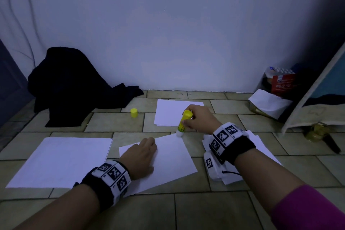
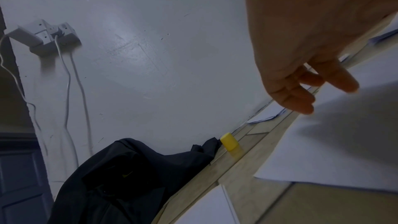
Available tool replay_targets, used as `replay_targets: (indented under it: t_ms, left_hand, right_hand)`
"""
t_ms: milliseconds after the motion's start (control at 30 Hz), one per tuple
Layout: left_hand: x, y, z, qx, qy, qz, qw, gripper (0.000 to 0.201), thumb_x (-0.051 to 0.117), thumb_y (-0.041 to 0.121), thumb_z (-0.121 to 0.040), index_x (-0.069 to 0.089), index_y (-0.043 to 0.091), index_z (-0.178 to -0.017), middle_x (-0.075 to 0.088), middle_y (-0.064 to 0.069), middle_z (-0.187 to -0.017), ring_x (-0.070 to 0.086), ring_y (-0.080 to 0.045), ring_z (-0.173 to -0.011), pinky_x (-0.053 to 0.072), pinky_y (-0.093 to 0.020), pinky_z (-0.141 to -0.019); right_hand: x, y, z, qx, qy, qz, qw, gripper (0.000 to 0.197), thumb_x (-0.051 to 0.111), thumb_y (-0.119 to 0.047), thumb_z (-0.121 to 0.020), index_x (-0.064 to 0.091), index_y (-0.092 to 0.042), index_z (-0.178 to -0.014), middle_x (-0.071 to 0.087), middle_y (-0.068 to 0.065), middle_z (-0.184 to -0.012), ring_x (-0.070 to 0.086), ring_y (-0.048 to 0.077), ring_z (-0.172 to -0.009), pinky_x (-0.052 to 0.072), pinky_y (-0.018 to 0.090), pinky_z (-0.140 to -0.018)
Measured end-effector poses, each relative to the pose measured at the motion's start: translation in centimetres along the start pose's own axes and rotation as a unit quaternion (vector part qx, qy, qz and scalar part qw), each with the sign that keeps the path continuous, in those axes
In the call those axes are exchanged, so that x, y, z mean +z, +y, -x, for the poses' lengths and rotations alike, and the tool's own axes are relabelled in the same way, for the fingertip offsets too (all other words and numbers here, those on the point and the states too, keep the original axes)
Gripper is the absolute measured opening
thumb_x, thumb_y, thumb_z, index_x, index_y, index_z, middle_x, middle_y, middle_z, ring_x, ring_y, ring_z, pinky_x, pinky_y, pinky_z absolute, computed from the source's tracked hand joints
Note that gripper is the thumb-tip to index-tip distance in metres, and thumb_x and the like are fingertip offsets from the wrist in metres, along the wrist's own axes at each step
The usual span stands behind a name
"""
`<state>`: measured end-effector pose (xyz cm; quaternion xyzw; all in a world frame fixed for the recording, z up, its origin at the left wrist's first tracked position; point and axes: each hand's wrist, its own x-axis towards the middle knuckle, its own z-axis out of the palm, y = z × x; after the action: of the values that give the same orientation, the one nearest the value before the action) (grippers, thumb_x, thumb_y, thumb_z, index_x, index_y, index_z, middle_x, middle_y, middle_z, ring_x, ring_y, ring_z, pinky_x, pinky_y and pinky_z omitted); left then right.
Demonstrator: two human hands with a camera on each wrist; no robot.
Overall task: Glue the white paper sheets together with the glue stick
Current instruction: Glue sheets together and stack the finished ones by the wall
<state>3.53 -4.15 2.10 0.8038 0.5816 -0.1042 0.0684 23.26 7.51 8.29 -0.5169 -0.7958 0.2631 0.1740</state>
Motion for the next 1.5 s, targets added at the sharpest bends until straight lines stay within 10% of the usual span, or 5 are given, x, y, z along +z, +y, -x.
replay_targets:
  t_ms: [600,1000,1233,1500]
  left_hand:
    - [0.8,-0.3,-0.8,0.015,-0.008,0.022,1.0,0.053,0.045,0.034,-0.097,0.03,0.021,-0.147,0.027,-0.001,-0.15,0.031,-0.02,-0.133,0.041,-0.036,-0.101]
    - [0.2,-0.4,-0.9,0.022,-0.03,-0.013,0.999,0.054,0.041,0.01,-0.097,0.029,0.023,-0.148,0.028,-0.002,-0.151,0.033,-0.021,-0.134,0.037,-0.034,-0.104]
    - [-0.7,0.3,-0.1,0.002,-0.012,-0.04,0.999,0.05,0.059,0.039,-0.088,0.045,0.013,-0.128,0.036,-0.005,-0.136,0.039,-0.023,-0.121,0.036,-0.033,-0.097]
    - [0.1,-0.1,0.2,-0.016,-0.017,-0.045,0.999,0.048,0.042,0.03,-0.098,0.034,0.02,-0.144,0.038,-0.008,-0.145,0.043,-0.026,-0.125,0.033,-0.034,-0.104]
  right_hand:
    - [2.8,-2.1,-0.4,0.007,-0.091,0.111,0.99,0.032,0.059,-0.013,-0.089,0.055,-0.008,-0.121,0.056,0.013,-0.124,0.051,0.026,-0.115,0.044,0.032,-0.087]
    - [-0.2,-0.9,4.0,-0.004,-0.195,0.192,0.962,0.036,0.065,-0.016,-0.086,0.056,-0.008,-0.12,0.058,0.01,-0.113,0.055,0.023,-0.096,0.045,0.029,-0.075]
    - [-1.3,0.8,3.0,0.026,-0.058,0.044,0.997,0.018,0.07,-0.011,-0.08,0.062,-0.008,-0.095,0.059,0.005,-0.084,0.055,0.016,-0.069,0.049,0.027,-0.063]
    - [1.0,0.4,1.1,0.023,0.017,-0.027,0.999,0.024,0.067,-0.01,-0.081,0.062,-0.006,-0.104,0.064,0.01,-0.103,0.055,0.017,-0.085,0.043,0.021,-0.064]
